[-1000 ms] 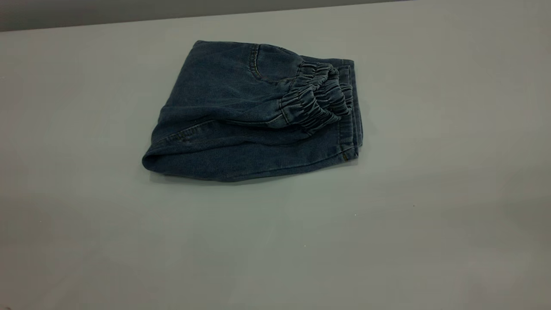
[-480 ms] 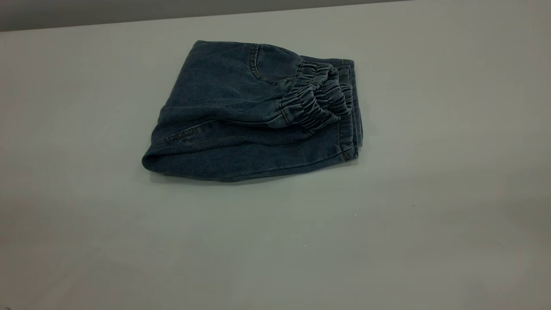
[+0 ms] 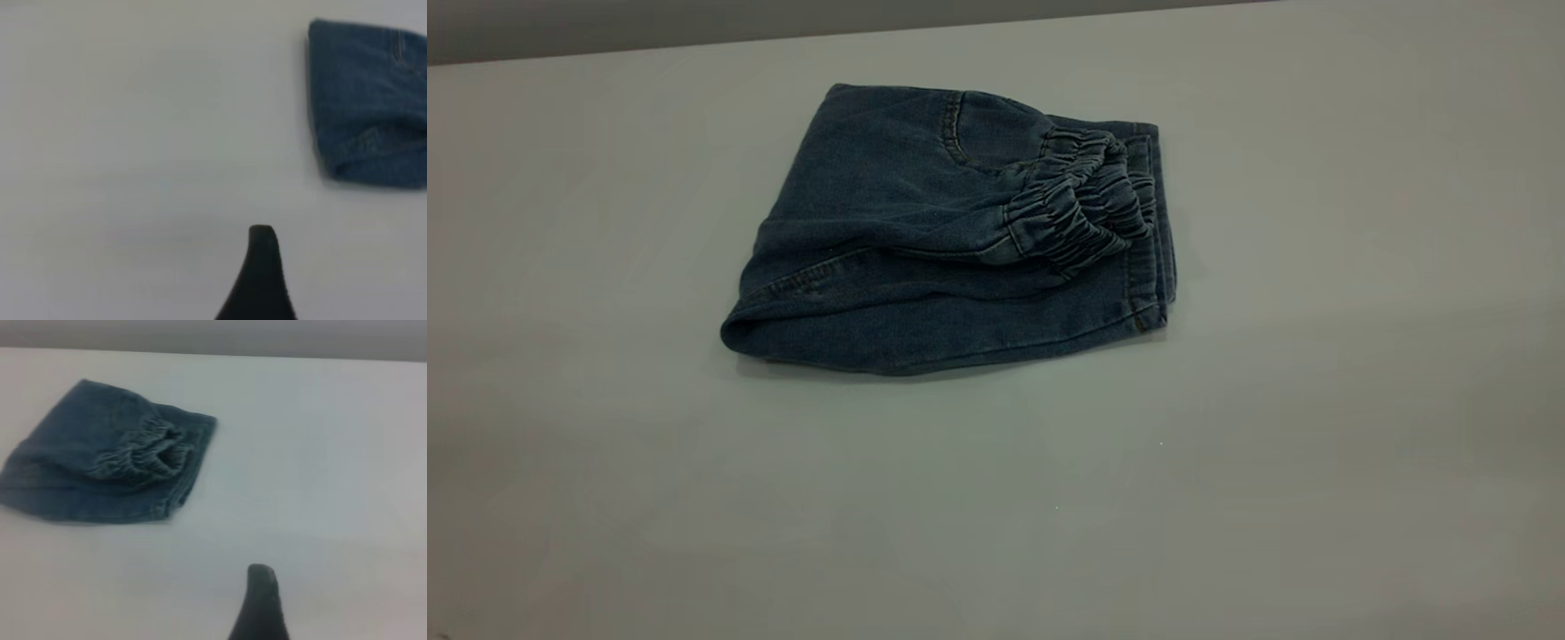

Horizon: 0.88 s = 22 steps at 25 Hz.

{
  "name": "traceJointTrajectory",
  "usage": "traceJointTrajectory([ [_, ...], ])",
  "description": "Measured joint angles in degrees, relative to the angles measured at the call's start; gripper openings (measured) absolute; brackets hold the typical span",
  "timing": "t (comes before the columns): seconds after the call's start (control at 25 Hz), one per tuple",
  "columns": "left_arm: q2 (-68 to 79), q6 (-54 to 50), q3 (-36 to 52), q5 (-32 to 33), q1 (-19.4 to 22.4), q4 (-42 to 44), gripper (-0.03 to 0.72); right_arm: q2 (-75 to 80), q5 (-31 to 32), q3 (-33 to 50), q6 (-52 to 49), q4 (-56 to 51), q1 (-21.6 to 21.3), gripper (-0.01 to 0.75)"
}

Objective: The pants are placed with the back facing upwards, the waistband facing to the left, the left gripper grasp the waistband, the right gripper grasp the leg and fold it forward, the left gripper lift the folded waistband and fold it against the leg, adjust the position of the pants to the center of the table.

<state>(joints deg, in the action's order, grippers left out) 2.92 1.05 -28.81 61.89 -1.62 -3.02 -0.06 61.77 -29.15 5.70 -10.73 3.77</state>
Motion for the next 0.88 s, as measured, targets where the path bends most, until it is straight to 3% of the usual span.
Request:
traceJointTrajectory([
  [0.88, -2.92, -0.05, 0.00, 0.00, 0.04, -0.07, 0.547, 0.06, -0.64, 0.12, 0.07, -0.27, -0.34, 0.493],
])
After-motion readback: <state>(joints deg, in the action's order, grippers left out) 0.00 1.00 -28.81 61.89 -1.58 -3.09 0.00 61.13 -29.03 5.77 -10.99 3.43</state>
